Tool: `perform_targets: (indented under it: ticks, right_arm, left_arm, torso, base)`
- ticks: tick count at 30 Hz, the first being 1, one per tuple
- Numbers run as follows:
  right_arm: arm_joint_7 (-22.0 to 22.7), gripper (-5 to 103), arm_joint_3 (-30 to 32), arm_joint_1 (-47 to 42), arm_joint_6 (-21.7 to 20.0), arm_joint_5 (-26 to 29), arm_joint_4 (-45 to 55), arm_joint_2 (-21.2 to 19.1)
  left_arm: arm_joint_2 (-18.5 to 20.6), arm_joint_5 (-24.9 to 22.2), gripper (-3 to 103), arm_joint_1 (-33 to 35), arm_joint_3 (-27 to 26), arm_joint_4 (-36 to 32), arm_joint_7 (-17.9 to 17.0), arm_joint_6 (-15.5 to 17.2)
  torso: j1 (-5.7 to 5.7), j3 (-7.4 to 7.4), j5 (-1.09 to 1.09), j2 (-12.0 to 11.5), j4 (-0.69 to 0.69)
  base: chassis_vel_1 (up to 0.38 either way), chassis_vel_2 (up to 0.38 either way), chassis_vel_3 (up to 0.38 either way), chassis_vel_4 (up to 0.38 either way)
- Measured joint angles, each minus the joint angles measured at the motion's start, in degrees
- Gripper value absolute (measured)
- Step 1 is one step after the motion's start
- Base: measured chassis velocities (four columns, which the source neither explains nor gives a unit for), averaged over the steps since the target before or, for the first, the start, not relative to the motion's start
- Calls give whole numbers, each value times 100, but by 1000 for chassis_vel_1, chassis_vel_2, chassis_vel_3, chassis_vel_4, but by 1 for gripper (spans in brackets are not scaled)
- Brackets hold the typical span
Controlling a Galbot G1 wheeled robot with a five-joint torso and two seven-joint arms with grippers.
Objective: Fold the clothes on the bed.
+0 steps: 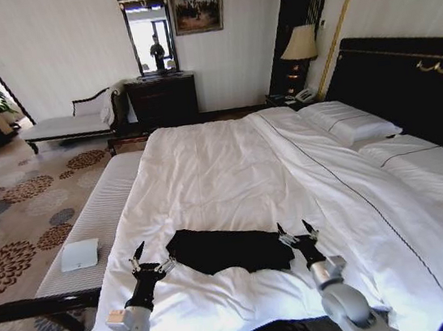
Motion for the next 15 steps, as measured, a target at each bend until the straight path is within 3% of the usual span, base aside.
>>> perform_targets:
  ticks: [5, 15]
  right_arm:
    - [-328, 100, 413, -425, -506, 1179, 380, 257]
    - [-125, 100, 575, -399, -1116, 2188, 479, 393]
  left_arm:
    - [-109, -92, 100, 424, -305, -15, 212, -261]
    - [-132, -76, 100, 632, -379, -51, 318, -395]
  torso:
    - [0, 1, -1, 0, 1]
    - [2, 2, -1, 0, 2]
  base:
    - [0, 0, 0, 0]
    - [0, 0, 0, 0]
